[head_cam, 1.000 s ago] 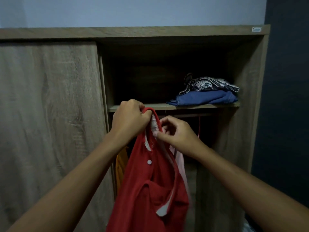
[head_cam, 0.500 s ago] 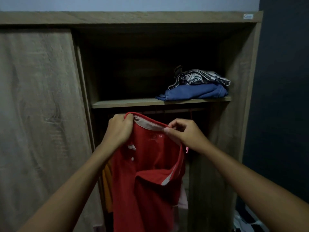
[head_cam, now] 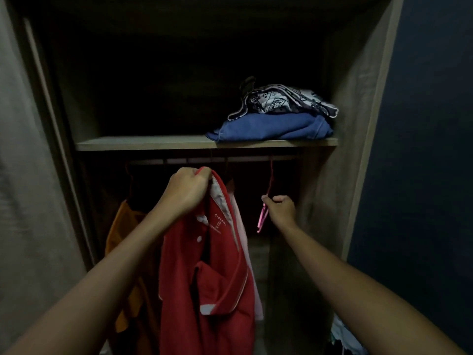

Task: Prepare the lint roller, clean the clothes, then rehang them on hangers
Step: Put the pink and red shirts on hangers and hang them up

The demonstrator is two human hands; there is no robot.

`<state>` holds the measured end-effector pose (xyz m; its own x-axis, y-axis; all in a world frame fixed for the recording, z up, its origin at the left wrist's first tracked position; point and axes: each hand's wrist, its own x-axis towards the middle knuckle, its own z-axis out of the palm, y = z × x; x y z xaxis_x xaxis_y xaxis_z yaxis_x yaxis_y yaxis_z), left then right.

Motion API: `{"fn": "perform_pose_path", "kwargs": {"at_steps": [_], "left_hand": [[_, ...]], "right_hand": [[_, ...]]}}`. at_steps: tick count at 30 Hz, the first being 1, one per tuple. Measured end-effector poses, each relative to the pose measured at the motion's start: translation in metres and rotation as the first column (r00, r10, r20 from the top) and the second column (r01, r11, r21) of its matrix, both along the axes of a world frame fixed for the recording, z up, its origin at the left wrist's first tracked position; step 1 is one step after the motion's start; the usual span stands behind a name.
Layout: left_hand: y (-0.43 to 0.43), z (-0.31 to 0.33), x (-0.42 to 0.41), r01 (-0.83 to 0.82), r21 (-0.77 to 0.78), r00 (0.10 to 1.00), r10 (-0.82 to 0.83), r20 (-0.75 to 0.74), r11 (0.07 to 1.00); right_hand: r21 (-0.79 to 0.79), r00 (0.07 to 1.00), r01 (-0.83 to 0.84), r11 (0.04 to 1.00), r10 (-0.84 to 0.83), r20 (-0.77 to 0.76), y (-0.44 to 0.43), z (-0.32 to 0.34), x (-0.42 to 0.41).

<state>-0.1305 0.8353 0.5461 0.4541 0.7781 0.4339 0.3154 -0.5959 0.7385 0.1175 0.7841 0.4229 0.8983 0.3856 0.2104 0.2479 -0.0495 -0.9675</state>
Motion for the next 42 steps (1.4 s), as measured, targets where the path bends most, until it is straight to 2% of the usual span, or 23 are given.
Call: {"fn": "perform_pose_path", "kwargs": {"at_steps": [9,14,20,32,35,37,39,42], "left_hand": [[0.011,-0.016,0.040,-0.047,-0.012,0.998,0.047,-0.046,0.999],[0.017,-0.027,0.050,-0.081,-0.031,0.995,0.079,-0.062,0.996],[0.018,-0.032,0.050,-0.094,-0.022,0.994,0.093,-0.058,0.995],[-0.007,-0.032,0.015,-0.021,-0.036,0.998,0.019,-0.064,0.999],[-0.017,-0.034,0.000,0.005,-0.041,0.996,-0.009,-0.088,0.999],[-0.025,-0.033,-0.011,0.026,-0.053,0.996,-0.031,-0.085,0.998],[-0.035,-0.033,-0.022,0.041,-0.052,0.995,-0.045,-0.092,0.998],[-0.054,-0.032,-0.034,0.059,-0.035,0.992,-0.062,-0.109,0.998]], "right_hand": [[-0.136,0.993,-0.101,0.986,0.091,-0.081,0.037,-0.014,0.054],[-0.033,0.972,-0.204,0.978,0.198,-0.126,0.050,-0.015,0.057],[0.080,0.971,-0.224,0.971,0.229,-0.066,0.044,-0.007,0.049],[-0.004,0.966,-0.256,0.967,0.256,0.043,-0.055,-0.027,-0.025],[0.011,0.951,-0.278,0.961,0.273,0.147,-0.092,-0.033,-0.060],[0.044,0.943,-0.267,0.963,0.251,0.219,-0.117,-0.040,-0.083],[0.115,0.956,-0.194,0.974,0.161,0.246,-0.141,-0.043,-0.110],[0.187,0.987,-0.035,0.982,0.004,0.162,-0.174,-0.035,-0.142]]}}
